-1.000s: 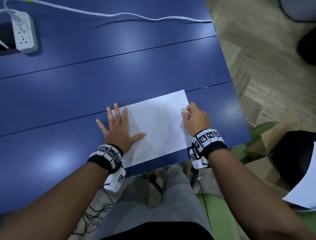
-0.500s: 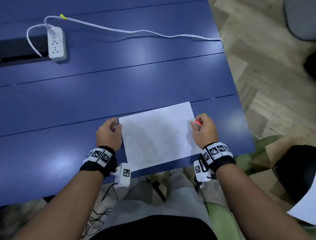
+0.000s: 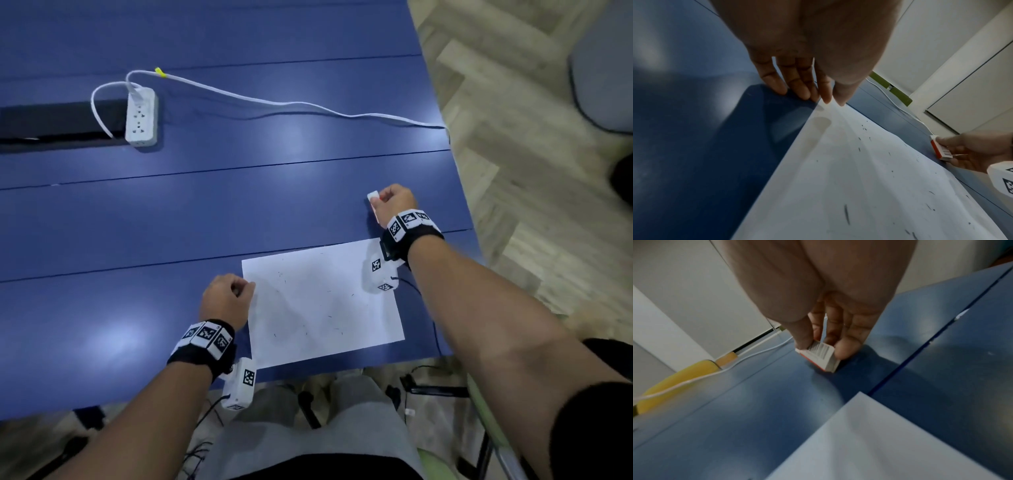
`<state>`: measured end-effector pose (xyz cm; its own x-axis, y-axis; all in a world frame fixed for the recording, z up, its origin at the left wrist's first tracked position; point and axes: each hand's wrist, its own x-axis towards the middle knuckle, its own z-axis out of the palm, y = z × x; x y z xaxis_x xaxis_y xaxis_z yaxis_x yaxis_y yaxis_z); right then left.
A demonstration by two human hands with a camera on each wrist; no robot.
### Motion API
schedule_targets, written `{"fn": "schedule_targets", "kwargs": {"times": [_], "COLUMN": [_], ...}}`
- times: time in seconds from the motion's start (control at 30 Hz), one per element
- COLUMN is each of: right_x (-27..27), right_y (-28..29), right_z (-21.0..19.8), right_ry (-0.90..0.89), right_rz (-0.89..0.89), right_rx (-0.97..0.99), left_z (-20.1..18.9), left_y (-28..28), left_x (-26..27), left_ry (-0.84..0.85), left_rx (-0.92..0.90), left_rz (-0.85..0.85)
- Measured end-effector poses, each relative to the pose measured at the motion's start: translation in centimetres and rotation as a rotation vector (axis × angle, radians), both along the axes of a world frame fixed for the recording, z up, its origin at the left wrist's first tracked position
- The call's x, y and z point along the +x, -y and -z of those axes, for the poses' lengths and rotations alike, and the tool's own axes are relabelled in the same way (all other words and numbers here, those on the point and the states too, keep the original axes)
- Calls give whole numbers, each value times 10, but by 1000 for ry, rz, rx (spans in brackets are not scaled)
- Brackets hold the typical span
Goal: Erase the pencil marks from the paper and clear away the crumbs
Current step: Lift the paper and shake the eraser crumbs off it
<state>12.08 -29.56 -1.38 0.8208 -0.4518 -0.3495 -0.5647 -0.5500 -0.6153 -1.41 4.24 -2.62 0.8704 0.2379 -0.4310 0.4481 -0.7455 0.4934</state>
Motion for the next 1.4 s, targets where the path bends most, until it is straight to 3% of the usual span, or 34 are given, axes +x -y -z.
{"fn": "schedule_targets", "kwargs": {"times": [0.33,0.5,0.7,1.07,1.17,1.4], "right_x": [15,-28,-106,-99,-100,-111], "right_y": [0,10,-10,-25,-20,-2], "right_z": [-6,-7,12,12,14,-6], "right_ry": [-230,-113,-194,-330,-273,79], "right_rz": [-133,-62,-152,-39,-60,-211], "right_rx": [-330,-314,-255,-144,-56,23], "left_z": [11,5,2,22,23,9], "left_y": [2,4,4,0,-2,-8], "left_x": [-5,-2,19,32,30,18], "left_ry": [20,68,16,-15,-16,70], "left_rx": [0,-41,-58,-163,-226,-237], "left_rz": [-28,-39,0,-127,-145,-167]}}
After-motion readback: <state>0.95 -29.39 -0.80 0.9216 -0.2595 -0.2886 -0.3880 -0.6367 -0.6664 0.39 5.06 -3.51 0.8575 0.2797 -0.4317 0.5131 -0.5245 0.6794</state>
